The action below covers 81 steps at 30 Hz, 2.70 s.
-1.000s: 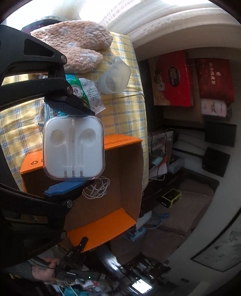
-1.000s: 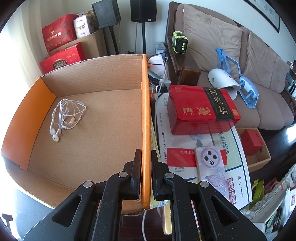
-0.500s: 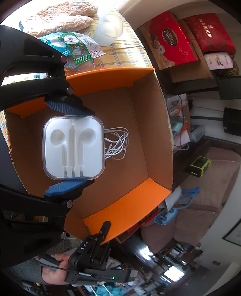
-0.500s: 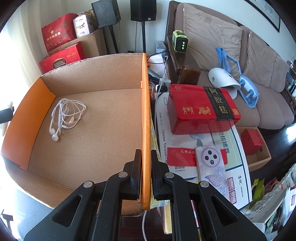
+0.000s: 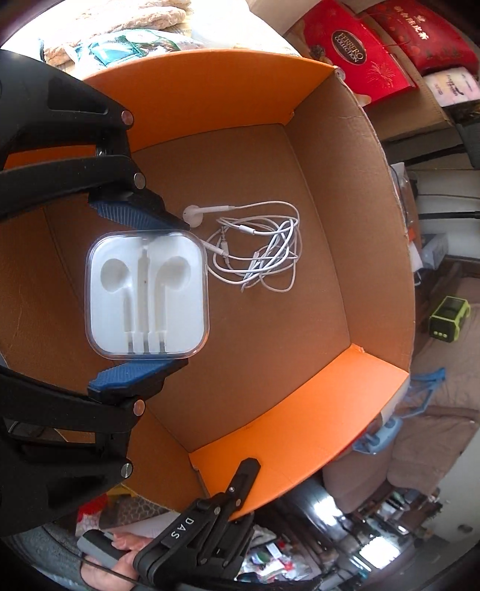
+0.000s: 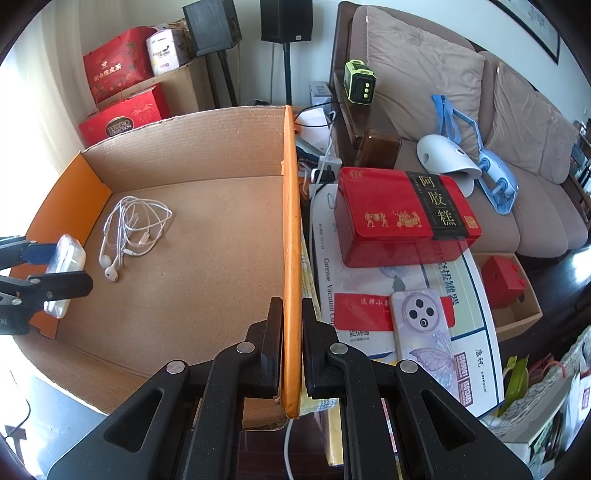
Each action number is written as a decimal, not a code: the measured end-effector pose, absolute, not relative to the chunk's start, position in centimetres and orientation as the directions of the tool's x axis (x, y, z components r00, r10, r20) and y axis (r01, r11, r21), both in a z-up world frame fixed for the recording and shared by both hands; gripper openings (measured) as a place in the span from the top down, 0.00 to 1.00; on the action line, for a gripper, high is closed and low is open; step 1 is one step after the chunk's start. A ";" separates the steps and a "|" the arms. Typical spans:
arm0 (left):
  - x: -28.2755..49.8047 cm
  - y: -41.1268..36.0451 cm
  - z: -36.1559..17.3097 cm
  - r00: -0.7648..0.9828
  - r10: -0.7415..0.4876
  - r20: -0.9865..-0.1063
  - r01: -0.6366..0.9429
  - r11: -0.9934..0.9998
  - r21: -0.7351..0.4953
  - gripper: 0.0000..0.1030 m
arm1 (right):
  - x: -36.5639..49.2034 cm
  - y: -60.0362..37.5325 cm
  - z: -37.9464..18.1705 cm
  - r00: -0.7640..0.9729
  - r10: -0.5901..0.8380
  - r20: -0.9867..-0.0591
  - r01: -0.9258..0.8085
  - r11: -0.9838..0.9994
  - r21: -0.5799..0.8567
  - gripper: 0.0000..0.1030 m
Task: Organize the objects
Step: 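Carry the clear case into the box and release it beside the earphones, then return the left tool to the table and grasp the green-white medicine packet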
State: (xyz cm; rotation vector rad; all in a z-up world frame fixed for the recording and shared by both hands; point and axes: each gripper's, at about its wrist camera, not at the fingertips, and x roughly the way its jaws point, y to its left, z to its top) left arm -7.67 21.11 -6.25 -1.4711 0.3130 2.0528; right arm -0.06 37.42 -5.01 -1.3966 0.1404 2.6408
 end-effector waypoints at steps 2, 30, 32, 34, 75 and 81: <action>-7.6 21.3 -6.7 -0.215 0.313 -0.925 -0.582 -0.802 -0.136 0.42 | -0.1 37.4 -5.0 -0.556 0.089 -0.827 -0.176 -0.984 0.012 0.92; -6.4 19.8 -3.5 -0.382 0.279 -0.881 -0.564 -0.825 -0.017 0.20 | -0.1 37.3 -5.0 -0.555 0.088 -0.827 -0.177 -0.984 0.013 0.91; -6.4 19.7 -3.0 -0.393 0.279 -0.876 -0.567 -0.824 -0.008 0.20 | -0.1 37.3 -5.0 -0.555 0.089 -0.827 -0.176 -0.984 0.013 0.91; -6.3 19.4 -2.6 -0.403 0.282 -0.871 -0.566 -0.825 -0.005 0.20 | -0.1 37.3 -5.0 -0.555 0.089 -0.827 -0.176 -0.984 0.012 0.91; -15.2 -7.6 -2.9 -0.551 0.079 -0.831 -0.047 -0.997 -0.063 0.20 | -0.2 37.1 -5.2 -0.544 0.102 -0.833 -0.179 -0.984 -0.003 0.89; -14.7 -7.2 -5.8 -0.480 0.163 -0.862 -0.092 -0.986 -0.136 0.20 | -0.2 37.1 -5.2 -0.545 0.099 -0.832 -0.179 -0.984 0.000 0.89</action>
